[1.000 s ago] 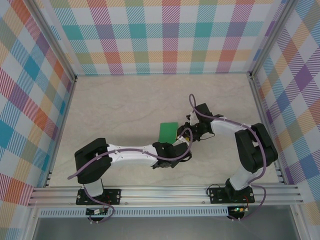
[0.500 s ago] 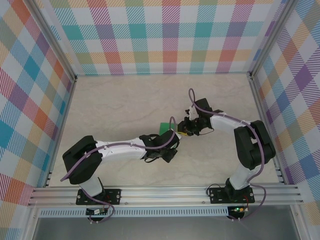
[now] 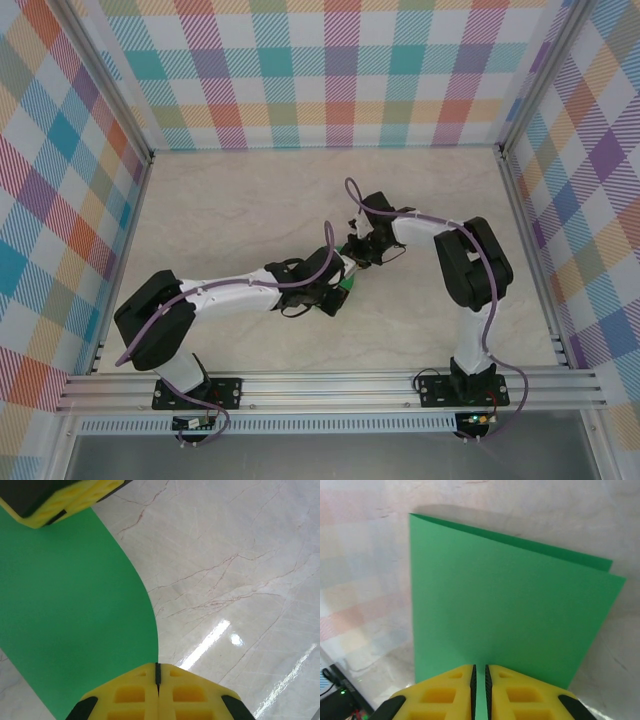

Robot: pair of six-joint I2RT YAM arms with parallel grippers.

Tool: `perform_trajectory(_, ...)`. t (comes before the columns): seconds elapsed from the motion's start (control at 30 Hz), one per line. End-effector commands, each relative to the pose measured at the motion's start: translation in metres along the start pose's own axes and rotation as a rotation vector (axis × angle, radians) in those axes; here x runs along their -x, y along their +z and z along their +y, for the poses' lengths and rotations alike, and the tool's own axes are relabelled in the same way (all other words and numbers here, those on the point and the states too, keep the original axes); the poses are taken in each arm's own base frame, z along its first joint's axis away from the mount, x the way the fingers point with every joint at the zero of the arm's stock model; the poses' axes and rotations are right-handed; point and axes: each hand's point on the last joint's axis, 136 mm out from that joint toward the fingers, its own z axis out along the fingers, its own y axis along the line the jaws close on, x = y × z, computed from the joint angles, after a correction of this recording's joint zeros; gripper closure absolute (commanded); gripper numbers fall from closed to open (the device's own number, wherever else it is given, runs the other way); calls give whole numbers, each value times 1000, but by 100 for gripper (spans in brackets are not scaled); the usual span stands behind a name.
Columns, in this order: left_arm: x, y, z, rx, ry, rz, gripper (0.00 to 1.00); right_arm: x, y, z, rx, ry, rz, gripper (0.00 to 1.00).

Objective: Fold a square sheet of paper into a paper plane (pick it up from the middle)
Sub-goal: Third fold the triangle at the center of the table.

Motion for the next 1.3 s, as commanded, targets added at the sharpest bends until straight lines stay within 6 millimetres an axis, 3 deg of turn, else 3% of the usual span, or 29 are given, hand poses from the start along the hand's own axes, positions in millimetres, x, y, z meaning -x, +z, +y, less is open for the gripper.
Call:
perform_trajectory(0.0, 9, -9, -2, -51, -23, -31, 100, -3, 4, -15, -85, -22, 29, 85)
perform_trajectory(0.33, 13, -4, 21, -23, -76, -26, 100, -7, 9, -33, -163, -42, 54, 86)
perform_trajectory(0.8, 15, 13, 60, 62, -118, 13, 100, -8, 10, -36, -179, -47, 64, 85)
perform_trajectory(1.27, 18, 22, 79, 99, -113, 20, 100, -7, 9, -34, -172, -43, 67, 84)
